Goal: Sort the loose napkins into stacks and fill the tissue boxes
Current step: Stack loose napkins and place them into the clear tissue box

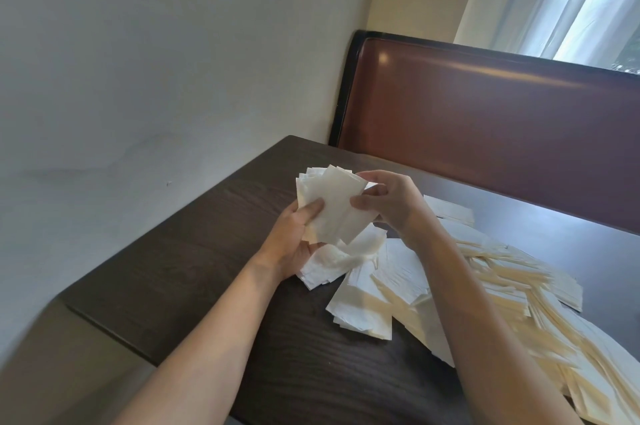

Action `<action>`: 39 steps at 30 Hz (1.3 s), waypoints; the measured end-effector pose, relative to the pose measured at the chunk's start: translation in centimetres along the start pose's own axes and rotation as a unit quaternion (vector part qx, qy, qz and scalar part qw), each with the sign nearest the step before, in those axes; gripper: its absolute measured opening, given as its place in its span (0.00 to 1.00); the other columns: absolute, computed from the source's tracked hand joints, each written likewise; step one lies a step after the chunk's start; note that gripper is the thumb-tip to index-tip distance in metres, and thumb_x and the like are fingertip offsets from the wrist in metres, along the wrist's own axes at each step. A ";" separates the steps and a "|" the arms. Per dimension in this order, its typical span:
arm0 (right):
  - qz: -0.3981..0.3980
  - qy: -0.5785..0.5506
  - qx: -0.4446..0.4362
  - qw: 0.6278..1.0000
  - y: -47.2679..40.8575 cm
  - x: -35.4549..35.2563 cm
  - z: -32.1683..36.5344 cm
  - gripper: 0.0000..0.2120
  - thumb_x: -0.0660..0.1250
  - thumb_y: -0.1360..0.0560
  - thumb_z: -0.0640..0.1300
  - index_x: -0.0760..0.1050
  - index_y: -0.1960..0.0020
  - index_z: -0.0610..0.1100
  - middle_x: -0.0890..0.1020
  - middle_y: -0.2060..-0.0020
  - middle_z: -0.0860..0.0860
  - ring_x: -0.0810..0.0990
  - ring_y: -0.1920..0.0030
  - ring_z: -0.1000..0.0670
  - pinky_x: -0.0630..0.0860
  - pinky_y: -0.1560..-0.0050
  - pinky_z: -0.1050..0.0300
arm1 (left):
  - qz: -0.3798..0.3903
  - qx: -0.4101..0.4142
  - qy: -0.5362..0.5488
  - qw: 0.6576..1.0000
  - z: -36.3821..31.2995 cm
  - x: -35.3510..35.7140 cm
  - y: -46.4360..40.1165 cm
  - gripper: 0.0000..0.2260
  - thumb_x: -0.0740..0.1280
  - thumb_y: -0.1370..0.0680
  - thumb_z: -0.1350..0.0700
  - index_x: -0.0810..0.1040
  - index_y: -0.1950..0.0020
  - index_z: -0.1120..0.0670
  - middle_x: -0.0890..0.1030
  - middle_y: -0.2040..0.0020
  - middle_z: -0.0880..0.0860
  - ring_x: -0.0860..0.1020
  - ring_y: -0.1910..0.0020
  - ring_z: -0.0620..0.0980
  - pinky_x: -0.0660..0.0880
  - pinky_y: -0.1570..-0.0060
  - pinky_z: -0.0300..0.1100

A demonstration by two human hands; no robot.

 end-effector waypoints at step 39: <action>-0.066 0.103 -0.016 0.992 0.4 -0.6 1.0 0.08 0.70 0.24 0.43 0.83 0.59 0.52 0.85 0.59 0.47 0.81 0.61 0.46 0.80 0.61 0.50 | 0.056 -0.049 -0.017 0.997 0.8 0.6 0.5 0.18 0.68 0.22 0.59 0.75 0.33 0.60 0.82 0.42 0.60 0.82 0.46 0.57 0.81 0.47 0.52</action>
Point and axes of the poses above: each hand's wrist, its own y-axis away from the middle knuckle, its own x-axis out of the palm, z = x × y, the point moved 2 cm from there along -y, towards the middle knuckle
